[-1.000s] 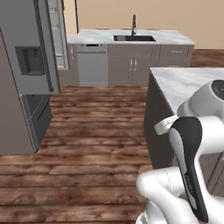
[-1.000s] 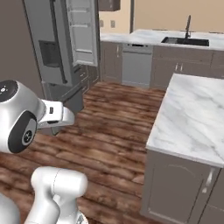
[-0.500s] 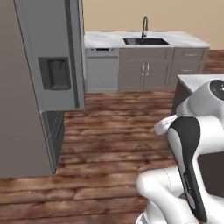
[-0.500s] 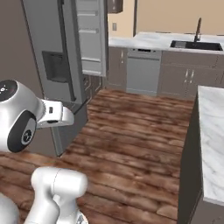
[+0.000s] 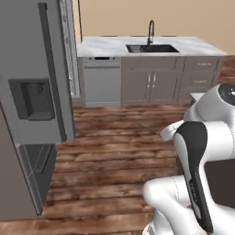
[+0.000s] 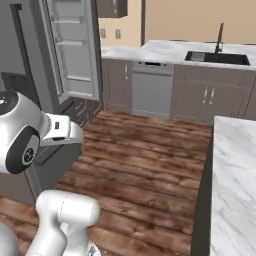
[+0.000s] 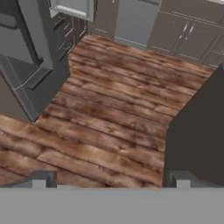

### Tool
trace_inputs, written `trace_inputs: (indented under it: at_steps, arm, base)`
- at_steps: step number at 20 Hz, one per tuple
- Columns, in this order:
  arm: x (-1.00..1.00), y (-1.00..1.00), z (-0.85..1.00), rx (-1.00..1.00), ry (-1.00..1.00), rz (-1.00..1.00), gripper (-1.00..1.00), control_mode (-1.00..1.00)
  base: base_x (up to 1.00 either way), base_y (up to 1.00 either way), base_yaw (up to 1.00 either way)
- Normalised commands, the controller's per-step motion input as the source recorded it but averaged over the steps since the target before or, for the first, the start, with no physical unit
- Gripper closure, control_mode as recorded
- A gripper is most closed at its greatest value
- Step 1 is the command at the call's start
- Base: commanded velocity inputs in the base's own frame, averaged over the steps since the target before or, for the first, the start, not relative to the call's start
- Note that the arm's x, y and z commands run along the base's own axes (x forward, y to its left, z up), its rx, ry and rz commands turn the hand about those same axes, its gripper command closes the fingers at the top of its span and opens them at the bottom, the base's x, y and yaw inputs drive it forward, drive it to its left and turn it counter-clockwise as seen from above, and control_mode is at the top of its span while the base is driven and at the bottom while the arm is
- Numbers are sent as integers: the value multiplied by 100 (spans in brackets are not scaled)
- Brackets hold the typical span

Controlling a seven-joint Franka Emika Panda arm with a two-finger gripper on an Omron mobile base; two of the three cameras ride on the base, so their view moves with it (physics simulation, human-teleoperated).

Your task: Grab the garlic and lemon from the fridge, place them in the blender, close the lid, and turn on the blender to create a marinade.

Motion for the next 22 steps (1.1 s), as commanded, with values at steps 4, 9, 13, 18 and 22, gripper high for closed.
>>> trace_inputs:
  at_steps: [4, 9, 13, 18, 22]
  arm:
    - [0, 0, 0, 0, 0, 0, -100, 100]
    - [0, 0, 0, 0, 0, 0, -100, 100]
    - [0, 0, 0, 0, 0, 0, -100, 100]
    - [0, 0, 0, 0, 0, 0, -100, 100]
    - [0, 0, 0, 0, 0, 0, -100, 100]
  base:
    - [100, -41, 0]
    - [100, -20, 1]
    - [100, 0, 0]
    - [100, -1, 0]
    - [100, -21, 38]
